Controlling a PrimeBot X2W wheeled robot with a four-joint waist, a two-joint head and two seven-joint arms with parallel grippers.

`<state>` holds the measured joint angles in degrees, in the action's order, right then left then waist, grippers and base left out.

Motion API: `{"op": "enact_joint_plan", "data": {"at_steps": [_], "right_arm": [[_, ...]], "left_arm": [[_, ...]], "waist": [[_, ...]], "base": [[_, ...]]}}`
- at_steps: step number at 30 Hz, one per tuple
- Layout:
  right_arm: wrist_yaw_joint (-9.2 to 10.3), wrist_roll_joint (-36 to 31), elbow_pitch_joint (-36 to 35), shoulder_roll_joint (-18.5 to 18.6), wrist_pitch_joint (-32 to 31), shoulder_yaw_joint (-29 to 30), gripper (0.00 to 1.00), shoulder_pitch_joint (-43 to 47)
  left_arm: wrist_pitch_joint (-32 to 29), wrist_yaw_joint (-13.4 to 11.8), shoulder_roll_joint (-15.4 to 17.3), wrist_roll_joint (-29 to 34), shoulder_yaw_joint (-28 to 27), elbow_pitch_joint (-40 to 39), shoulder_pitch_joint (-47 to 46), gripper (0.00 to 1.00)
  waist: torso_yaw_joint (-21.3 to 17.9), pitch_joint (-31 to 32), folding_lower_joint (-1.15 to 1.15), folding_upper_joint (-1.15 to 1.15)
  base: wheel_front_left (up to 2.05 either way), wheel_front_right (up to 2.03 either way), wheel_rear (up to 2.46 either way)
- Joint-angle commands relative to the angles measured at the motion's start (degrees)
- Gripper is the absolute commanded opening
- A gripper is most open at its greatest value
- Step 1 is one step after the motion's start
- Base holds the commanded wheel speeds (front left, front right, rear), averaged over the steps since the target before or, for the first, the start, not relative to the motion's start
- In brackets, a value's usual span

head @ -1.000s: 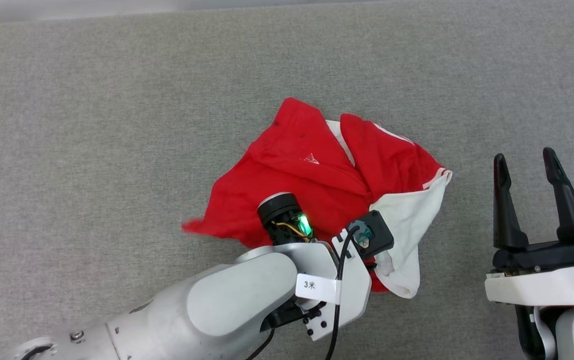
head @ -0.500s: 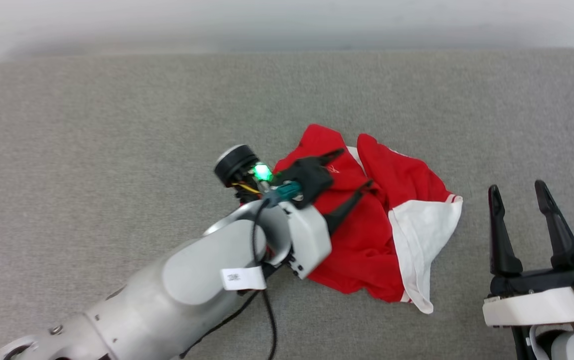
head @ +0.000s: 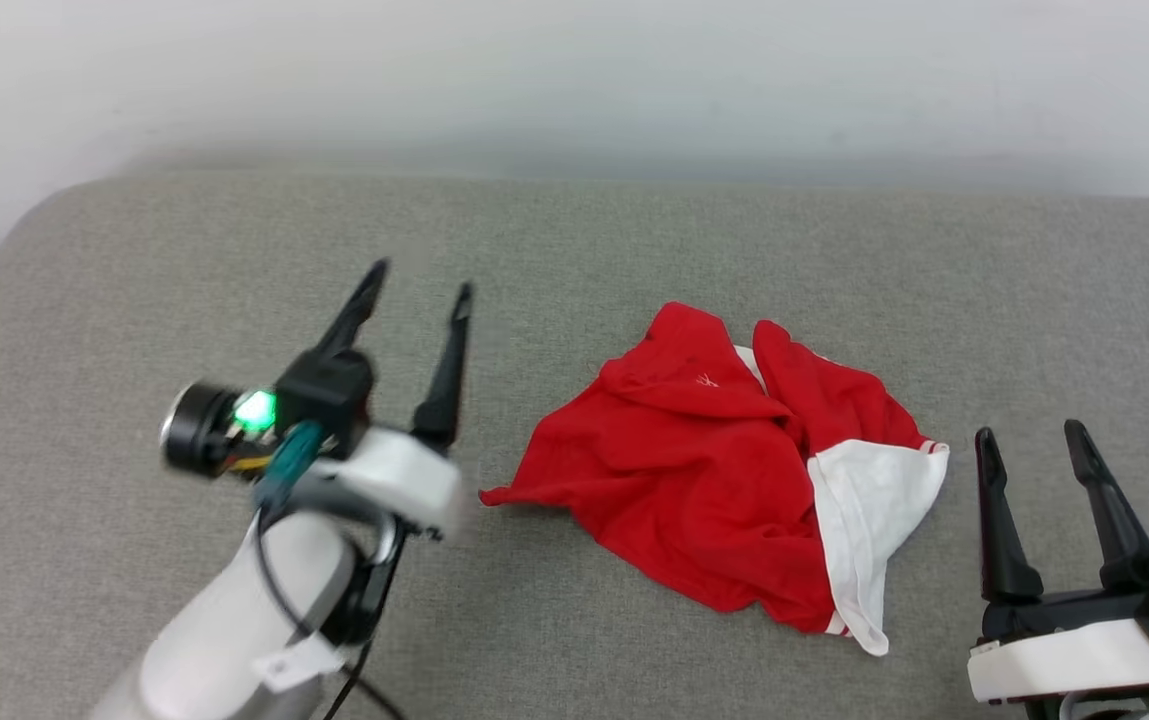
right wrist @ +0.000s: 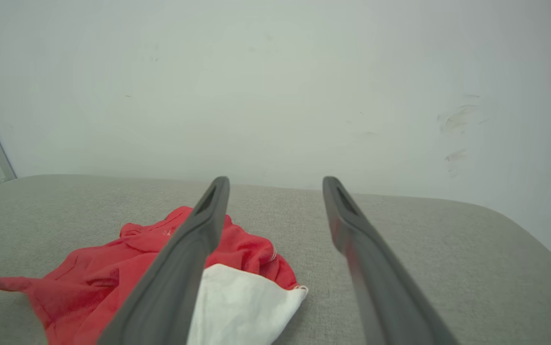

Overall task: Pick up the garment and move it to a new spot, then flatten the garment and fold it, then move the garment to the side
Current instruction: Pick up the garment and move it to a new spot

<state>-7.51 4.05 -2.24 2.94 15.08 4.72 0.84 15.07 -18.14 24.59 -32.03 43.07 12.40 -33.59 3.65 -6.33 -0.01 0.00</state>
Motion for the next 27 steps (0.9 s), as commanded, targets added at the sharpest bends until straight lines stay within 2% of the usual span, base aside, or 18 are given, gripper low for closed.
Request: {"op": "enact_joint_plan", "data": {"at_steps": [1,7,11,17,27], "right_arm": [[0.04,-0.2,0.2,-0.1,0.1,0.0,1.00,0.7],[0.04,-0.3,0.4,-0.1,0.1,-0.1,1.00,1.5],[0.04,-0.2,0.7,-0.1,0.1,0.0,1.00,1.9],[0.04,-0.1,1.1,-0.1,0.1,0.2,1.00,3.0],[0.04,-0.1,2.4,-0.1,0.1,0.2,1.00,4.1]], "left_arm": [[0.1,-1.5,0.2,2.2,-4.5,-2.7,5.0,1.00],[0.1,-3.3,-0.8,7.6,-15.2,-7.8,16.1,1.00],[0.1,-2.3,-3.2,11.0,-22.3,-10.6,23.2,1.00],[0.1,1.6,-8.2,16.1,-30.1,-13.0,31.5,1.00],[0.1,8.6,-14.7,22.8,-37.5,-12.0,37.4,1.00]], "waist": [[0.5,0.8,0.01,0.00],[0.9,1.9,0.01,0.00],[1.1,2.6,0.01,0.00],[1.5,3.5,0.01,0.00],[1.6,4.4,0.01,0.00]], "base": [[0.00,0.00,0.00],[0.00,0.00,0.00],[0.00,0.00,0.00],[0.00,0.00,0.00],[0.00,0.00,0.00]]}}
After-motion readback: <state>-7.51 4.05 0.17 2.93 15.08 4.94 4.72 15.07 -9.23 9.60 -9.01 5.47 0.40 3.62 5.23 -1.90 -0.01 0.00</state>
